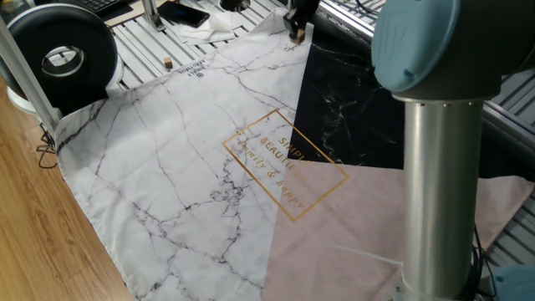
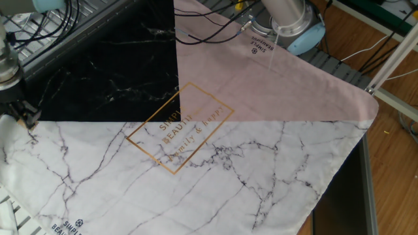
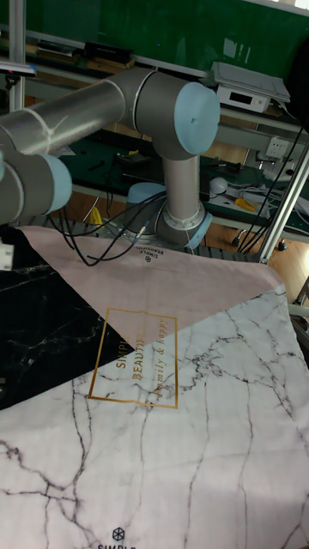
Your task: Pick up the small block on the left and move it to the right
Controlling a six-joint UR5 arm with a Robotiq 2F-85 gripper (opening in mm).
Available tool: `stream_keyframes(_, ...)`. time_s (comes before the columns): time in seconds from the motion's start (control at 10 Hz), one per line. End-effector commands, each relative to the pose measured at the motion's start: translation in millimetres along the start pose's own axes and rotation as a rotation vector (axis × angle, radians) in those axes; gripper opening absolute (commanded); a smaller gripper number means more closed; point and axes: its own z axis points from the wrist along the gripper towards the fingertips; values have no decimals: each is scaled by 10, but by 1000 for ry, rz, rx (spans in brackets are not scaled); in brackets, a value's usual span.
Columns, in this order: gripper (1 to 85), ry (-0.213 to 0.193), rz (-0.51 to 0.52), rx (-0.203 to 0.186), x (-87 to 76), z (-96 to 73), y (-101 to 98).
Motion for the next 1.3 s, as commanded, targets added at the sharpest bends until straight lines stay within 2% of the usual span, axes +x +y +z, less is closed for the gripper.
stream_keyframes(0.0, 7, -26, 18, -46, -380, -236, 743)
stream_keyframes(0.2, 7, -25, 65, -53, -498, -322, 1192)
stream_keyframes(0.4, 7, 2, 115, -145, -502, -398, 1784)
stream_keyframes(0.7, 7, -12, 167, -204, -536, -394, 2278)
stream_keyframes(0.8, 7, -2, 168, -209, -451, -373, 2352)
stream_keyframes(1.0, 7, 6, 188, -161, -371, -302, 2275)
stream_keyframes(1.1, 7, 9, 198, -181, -369, -317, 2330)
stream_keyframes(1.2, 7, 7, 192, -190, -396, -340, 2293)
